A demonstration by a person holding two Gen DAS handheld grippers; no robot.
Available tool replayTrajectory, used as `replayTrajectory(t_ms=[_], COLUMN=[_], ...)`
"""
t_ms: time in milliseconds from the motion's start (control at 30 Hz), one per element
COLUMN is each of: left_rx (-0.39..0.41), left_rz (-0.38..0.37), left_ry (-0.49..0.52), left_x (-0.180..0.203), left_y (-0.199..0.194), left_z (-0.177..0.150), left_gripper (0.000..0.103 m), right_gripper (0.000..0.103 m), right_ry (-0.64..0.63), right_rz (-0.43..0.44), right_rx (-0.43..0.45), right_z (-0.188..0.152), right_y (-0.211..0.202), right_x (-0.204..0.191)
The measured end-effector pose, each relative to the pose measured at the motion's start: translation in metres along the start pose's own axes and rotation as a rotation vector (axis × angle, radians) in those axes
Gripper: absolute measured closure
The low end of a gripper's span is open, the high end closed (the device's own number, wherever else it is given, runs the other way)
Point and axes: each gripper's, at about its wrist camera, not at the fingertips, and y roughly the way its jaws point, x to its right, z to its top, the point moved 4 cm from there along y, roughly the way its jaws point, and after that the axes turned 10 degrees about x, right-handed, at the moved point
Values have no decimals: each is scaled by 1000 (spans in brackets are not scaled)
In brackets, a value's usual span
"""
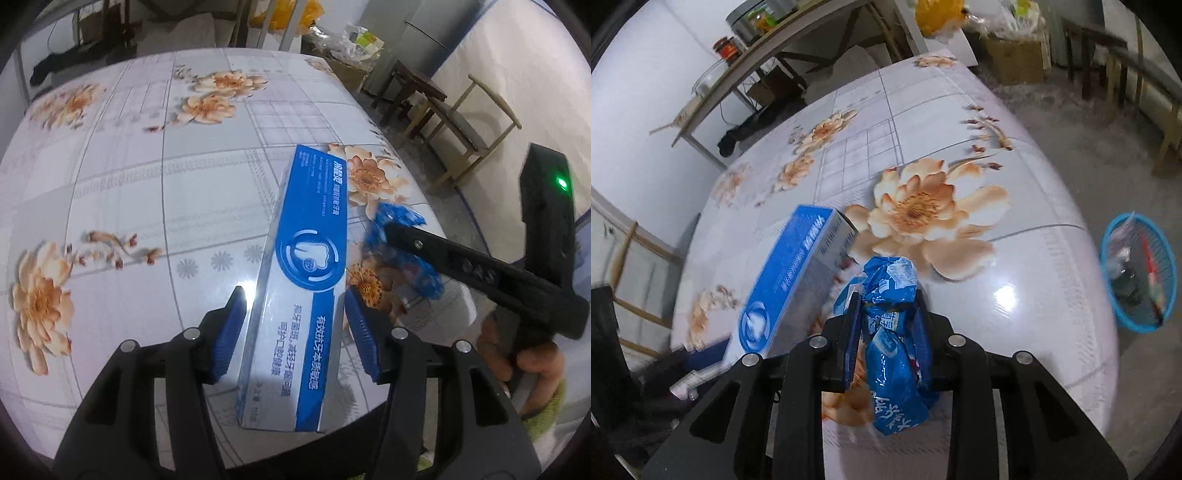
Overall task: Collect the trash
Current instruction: 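Lift the toothpaste box with the left tool while the right tool holds the wrapper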
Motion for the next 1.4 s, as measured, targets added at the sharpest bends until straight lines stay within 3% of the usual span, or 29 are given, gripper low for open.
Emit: replayTrajectory(t_ms=[200,500,700,933,1400], left_rx=[0,24,42,67,102], left_rz=[42,76,103,115,128], left_ry=[46,63,84,94,118], left_x=[3,7,9,12,14], left_y=[16,24,23,20,12], left_z=[6,8,7,7,7], left_gripper=[51,54,55,55,55], right_gripper=[53,51,58,75,80], right_ry=[-36,-122,-180,-176,-105], right_rz=[9,-24,-75,-85,-58], right_rx=[3,29,58,72,82], right_z=[-8,-13,-17,-17,-16], right_y=[-7,-6,-6,-8,-14], right_x=[5,-6,-10,-7,4])
